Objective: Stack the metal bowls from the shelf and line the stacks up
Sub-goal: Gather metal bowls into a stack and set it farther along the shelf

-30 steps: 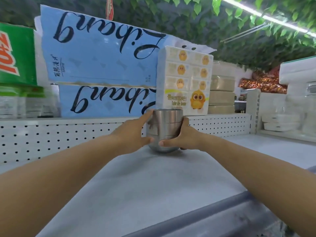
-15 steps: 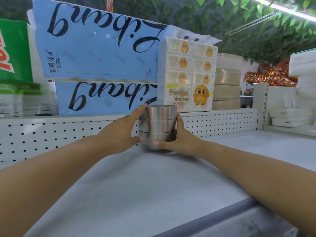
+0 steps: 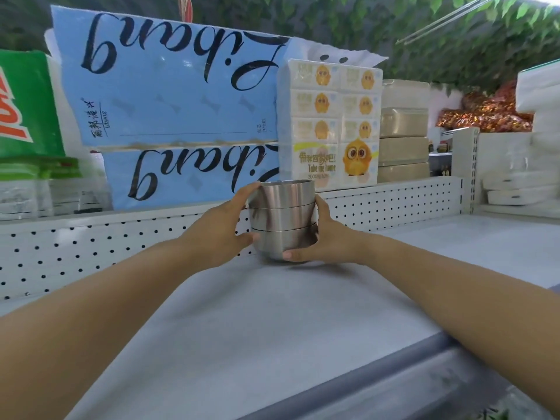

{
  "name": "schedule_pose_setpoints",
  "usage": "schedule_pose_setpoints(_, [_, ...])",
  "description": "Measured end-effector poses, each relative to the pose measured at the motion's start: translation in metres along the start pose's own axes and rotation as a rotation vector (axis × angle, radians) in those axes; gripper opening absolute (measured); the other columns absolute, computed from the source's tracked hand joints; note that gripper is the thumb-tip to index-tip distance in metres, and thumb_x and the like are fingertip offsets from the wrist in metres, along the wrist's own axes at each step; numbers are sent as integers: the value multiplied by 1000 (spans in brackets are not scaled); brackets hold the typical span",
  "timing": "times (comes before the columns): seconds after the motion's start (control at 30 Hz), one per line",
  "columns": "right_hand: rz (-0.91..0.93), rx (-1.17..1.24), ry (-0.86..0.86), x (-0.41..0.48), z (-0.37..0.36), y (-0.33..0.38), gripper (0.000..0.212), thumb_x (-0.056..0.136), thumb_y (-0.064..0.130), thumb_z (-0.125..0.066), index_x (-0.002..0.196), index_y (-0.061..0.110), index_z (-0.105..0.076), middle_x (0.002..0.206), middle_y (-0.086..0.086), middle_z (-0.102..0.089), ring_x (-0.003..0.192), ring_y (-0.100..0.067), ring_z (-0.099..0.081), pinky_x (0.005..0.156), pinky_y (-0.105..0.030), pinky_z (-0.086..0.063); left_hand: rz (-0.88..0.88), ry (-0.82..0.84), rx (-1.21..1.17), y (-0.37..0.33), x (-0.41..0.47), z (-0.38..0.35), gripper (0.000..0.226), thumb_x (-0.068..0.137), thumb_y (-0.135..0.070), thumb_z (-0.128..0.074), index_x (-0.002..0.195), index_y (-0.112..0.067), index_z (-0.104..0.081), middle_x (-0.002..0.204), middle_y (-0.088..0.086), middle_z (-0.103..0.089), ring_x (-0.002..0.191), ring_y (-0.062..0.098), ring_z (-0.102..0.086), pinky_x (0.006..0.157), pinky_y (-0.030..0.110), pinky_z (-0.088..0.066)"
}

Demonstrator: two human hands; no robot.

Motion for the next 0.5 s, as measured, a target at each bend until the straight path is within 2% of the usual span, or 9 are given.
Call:
schedule_pose_setpoints(0.07, [-42,-43,27,-8,3,7,140,78,42,-86,156,20,27,159,-4,-36,142,-19,-40,105,-24,-33,-1,37,49,-4,-5,9,90,93,-42,-65,153,-48,2,150,6,-47,116,23,-60,97,38,-49])
schedule_pose_setpoints(0.13, [-106,-87,48,-20,6,17,134,77,49,-85,158,21,19,149,2,-42,134,-21,-45,109,-32,-40,17,88,100,-6,-12,21,88,93,-48,-62,153,-47,2,151,6,-46,124,26,-56,101,42,-47])
schedule_pose_setpoints(0.17, [-126,-117,50,-27,7,23,131,77,52,-84,159,23,14,140,5,-44,128,-21,-47,108,-36,-44,28,103,114,-6,-17,28,86,93,-51,-61,153,-47,1,151,5,-46,126,27,-54,101,43,-47])
schedule_pose_setpoints(0.23, [-141,-188,40,-44,8,36,123,77,56,-82,160,24,4,128,7,-45,116,-17,-46,99,-32,-43,34,104,130,-4,-28,44,82,92,-56,-58,152,-47,-4,150,3,-47,126,25,-54,99,43,-49])
schedule_pose_setpoints(0.3, [-132,-283,-15,-62,6,52,115,77,58,-81,160,21,-10,137,1,-49,113,-17,-47,93,-28,-39,28,94,134,-1,-43,60,78,91,-57,-58,153,-44,-12,151,1,-47,130,25,-51,101,43,-48])
schedule_pose_setpoints(0.4, [-73,-354,-144,-86,-5,79,95,80,54,-80,154,16,-32,145,-4,-52,124,-22,-52,89,-26,-39,11,92,135,7,-73,81,73,90,-58,-58,152,-38,-24,151,0,-47,131,24,-51,105,45,-46])
schedule_pose_setpoints(0.5, [-15,-376,-200,-103,-26,109,87,83,51,-79,152,17,-37,145,-5,-53,124,-22,-53,93,-28,-41,27,94,132,25,-108,103,70,89,-61,-59,148,-34,-32,149,-1,-48,127,22,-53,105,43,-46])
Point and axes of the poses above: each hand's wrist, its own x-axis towards the middle knuckle, its own z-axis out of the back of the hand, y = z × x, the point moved 4 cm from there along x, towards the middle knuckle
